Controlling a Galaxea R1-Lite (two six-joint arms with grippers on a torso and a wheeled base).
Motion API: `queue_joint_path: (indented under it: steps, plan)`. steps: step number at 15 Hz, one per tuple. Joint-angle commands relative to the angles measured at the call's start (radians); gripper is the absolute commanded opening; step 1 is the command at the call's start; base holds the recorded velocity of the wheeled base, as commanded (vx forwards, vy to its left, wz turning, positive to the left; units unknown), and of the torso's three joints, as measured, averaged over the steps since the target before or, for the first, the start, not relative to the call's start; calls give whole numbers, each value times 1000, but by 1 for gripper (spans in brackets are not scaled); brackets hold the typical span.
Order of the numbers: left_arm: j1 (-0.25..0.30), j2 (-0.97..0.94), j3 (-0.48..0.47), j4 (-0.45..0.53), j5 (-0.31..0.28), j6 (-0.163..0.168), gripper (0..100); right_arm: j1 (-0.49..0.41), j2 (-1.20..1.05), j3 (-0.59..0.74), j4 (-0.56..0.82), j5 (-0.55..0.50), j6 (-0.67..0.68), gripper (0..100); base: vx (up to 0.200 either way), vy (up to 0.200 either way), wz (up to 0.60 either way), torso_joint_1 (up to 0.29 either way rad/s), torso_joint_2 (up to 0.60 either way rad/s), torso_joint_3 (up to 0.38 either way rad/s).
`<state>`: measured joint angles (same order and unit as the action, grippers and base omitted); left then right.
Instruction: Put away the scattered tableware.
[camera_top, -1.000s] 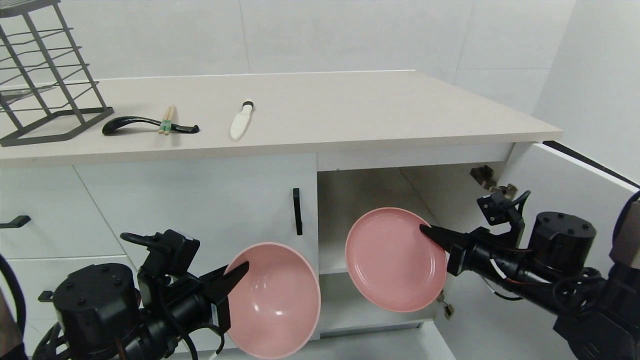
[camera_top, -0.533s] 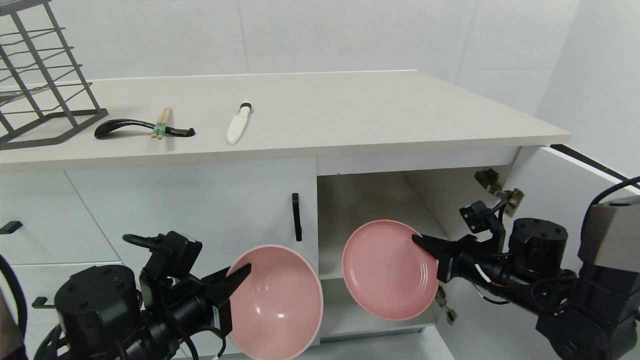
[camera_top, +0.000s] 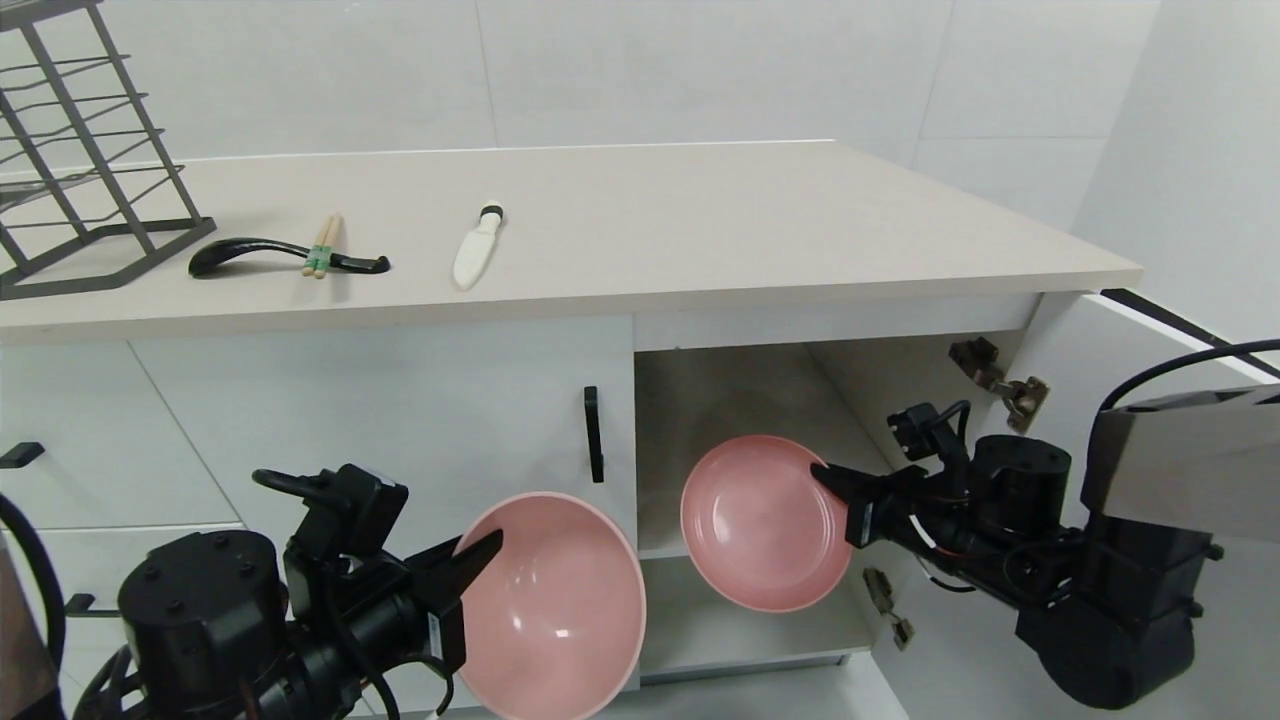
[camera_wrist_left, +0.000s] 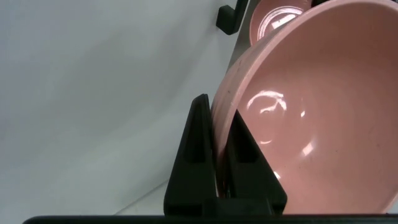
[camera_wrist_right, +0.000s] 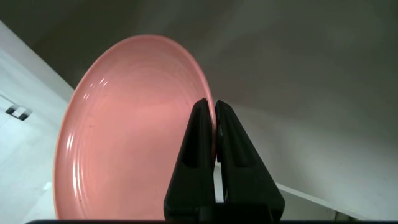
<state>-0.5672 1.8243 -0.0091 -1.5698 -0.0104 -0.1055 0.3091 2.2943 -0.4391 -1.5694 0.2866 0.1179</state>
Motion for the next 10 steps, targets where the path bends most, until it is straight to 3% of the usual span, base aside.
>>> queue_joint_path:
  steps: [1, 3, 5, 10]
  plan:
    - [0, 7, -2, -1, 0, 0, 0, -4, 36, -32, -1, 0, 0, 0, 0, 0, 0, 0, 0, 0]
    - [0, 13, 1, -1, 0, 0, 0, -7, 59, -67, -1, 0, 0, 0, 0, 0, 0, 0, 0, 0]
    - [-2, 18, -2, -1, -2, 1, 0, -5, 86, -79, -1, 0, 0, 0, 200, 0, 0, 2, 2, 5]
    - [-3, 10, 0, -1, -2, 1, 0, 2, 125, -121, -1, 0, 0, 0, 0, 0, 0, 0, 0, 0]
